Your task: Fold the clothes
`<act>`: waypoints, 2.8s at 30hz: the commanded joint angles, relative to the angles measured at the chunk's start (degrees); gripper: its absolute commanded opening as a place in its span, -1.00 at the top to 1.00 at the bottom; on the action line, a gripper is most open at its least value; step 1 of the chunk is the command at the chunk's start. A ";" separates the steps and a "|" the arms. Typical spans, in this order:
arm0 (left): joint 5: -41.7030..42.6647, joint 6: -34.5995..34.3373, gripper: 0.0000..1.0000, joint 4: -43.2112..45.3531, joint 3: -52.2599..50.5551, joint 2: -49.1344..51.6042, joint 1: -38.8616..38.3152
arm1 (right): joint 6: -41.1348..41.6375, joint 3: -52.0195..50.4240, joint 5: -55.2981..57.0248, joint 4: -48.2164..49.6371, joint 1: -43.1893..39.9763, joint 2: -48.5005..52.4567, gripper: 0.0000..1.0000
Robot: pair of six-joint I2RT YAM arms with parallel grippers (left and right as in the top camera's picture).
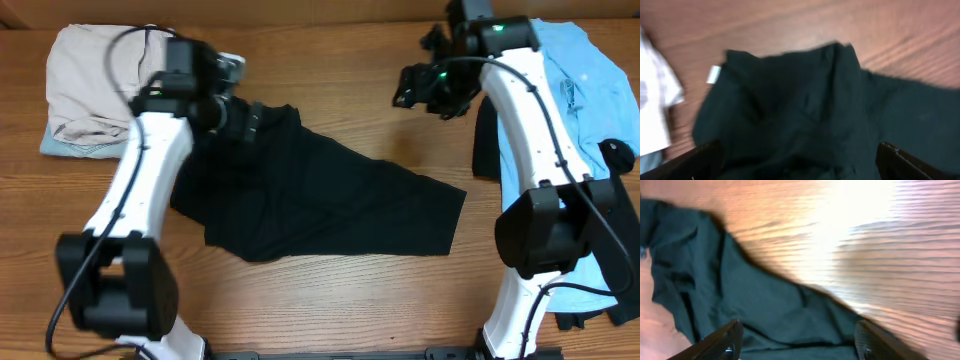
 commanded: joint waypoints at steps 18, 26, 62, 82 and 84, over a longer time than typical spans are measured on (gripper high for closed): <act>-7.76 2.97 -0.99 5.60 1.16 9.92 -3.26 | 0.22 -8.50 1.42 9.18 -1.49 -1.16 -0.59; -9.40 2.67 -0.76 5.92 1.14 14.47 -3.26 | 0.17 -10.40 1.44 12.24 -1.44 -1.16 -0.59; -9.11 -8.22 0.92 -15.34 39.10 16.04 -3.37 | 1.92 -10.32 1.29 7.04 -1.62 -7.34 -0.22; -5.16 -5.95 -1.00 -28.02 44.30 17.86 -3.45 | 2.95 -10.45 2.69 8.94 -4.61 -7.45 -0.37; -5.05 -2.82 -0.87 -30.40 42.91 18.18 -3.58 | 2.67 -10.49 2.71 8.44 -4.61 -7.45 -0.38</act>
